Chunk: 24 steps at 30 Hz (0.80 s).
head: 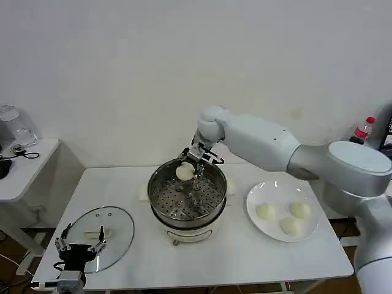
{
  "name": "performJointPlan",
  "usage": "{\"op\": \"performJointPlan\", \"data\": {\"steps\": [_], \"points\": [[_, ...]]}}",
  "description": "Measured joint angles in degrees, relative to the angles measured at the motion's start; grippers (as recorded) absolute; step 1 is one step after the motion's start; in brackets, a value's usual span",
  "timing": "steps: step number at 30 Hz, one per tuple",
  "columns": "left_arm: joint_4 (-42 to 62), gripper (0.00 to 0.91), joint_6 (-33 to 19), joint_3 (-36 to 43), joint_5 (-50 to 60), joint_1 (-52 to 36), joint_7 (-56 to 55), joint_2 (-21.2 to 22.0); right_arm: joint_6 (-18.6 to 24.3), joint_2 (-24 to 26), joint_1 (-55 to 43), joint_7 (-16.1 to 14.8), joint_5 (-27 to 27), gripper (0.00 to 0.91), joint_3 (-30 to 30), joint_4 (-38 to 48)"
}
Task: Take steamed baozi put them in steamer then cover it.
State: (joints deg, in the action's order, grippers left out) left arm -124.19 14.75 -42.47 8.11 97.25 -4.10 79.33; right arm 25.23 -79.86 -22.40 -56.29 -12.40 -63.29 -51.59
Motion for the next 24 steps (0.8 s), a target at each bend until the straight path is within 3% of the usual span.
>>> {"op": "performJointPlan", "data": {"steps": [11,12,13,14,24], "points": [[0.24,0.907,-0.04,-0.07,-0.13,-0.21,-0.06,0.12,4.04,-2.17,1.58,0.58,-3.71,0.695,0.00,3.70],[0.23,0.907,-0.03,-0.07,-0.13,-0.20,-0.07,0.15,4.32,-2.23,1.68,0.62,-3.98,0.725,0.00,3.91],[0.20,0.907,-0.03,-0.08,-0.14,-0.18,-0.07,0.18,4.57,-2.30,1.76,0.67,-4.26,0.856,0.00,4.14],[0.16,0.907,-0.03,-0.08,-0.14,-0.20,-0.08,0.20,4.83,-2.37,1.86,0.70,-4.59,0.907,0.00,4.40],[-0.34,0.907,0.06,0.01,-0.13,-0.20,-0.12,0.20,5.72,-1.32,0.56,0.97,-4.26,0.907,0.71,3.70]]}}
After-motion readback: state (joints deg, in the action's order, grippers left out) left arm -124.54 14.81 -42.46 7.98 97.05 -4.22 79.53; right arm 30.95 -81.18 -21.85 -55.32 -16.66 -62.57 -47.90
